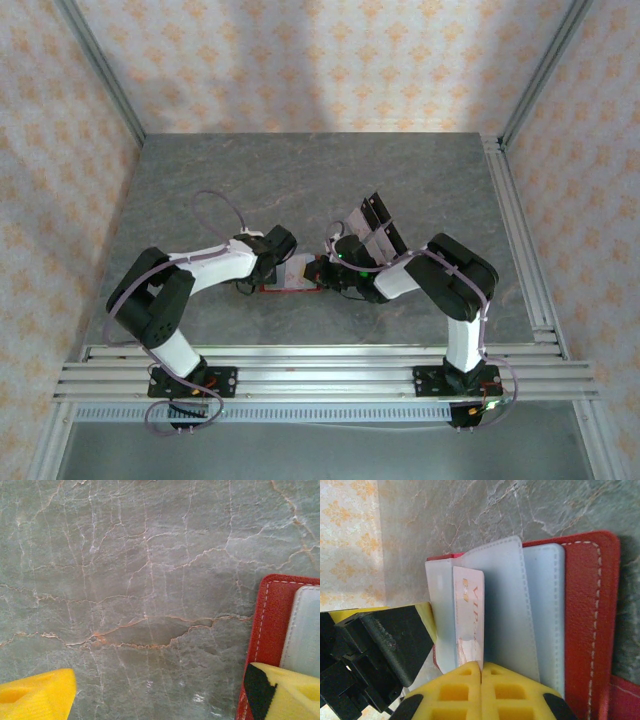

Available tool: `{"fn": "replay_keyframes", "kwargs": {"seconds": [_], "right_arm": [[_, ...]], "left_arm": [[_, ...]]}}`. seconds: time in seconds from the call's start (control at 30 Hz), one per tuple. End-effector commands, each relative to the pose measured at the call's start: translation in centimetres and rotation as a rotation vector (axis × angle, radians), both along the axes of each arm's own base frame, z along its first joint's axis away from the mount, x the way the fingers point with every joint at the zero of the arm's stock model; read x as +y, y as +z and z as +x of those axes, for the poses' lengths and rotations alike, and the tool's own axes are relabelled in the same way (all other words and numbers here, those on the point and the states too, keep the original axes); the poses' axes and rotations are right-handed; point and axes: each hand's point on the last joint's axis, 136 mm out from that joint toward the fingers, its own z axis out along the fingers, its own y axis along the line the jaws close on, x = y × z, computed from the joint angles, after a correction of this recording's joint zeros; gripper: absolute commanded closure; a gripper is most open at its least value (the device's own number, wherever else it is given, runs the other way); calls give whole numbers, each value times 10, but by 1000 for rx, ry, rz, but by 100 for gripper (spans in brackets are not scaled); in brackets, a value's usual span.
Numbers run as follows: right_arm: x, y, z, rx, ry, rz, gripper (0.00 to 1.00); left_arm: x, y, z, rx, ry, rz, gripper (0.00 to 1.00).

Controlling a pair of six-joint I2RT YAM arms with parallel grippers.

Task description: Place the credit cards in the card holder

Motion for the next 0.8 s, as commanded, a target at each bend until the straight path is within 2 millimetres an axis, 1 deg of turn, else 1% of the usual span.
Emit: {"fn": "replay_keyframes", "kwargs": {"seconds": [0.0, 0.2, 0.37, 0.63, 0.77], "right_arm": [[-7, -18, -3, 33, 10, -62, 100], [1, -17, -8, 37, 42, -51, 100], [3, -20, -8, 44, 41, -54, 100], [7, -21, -1, 38, 26, -56, 100], [3, -22, 3, 30, 0, -72, 100]], "left_arm": [[12, -8, -11, 51, 15, 73, 11], [12, -9, -12, 53, 14, 73, 11], [12, -9, -12, 55, 13, 72, 11], [11, -10, -11, 54, 14, 69, 11], [11, -10, -12, 55, 15, 67, 11]]}}
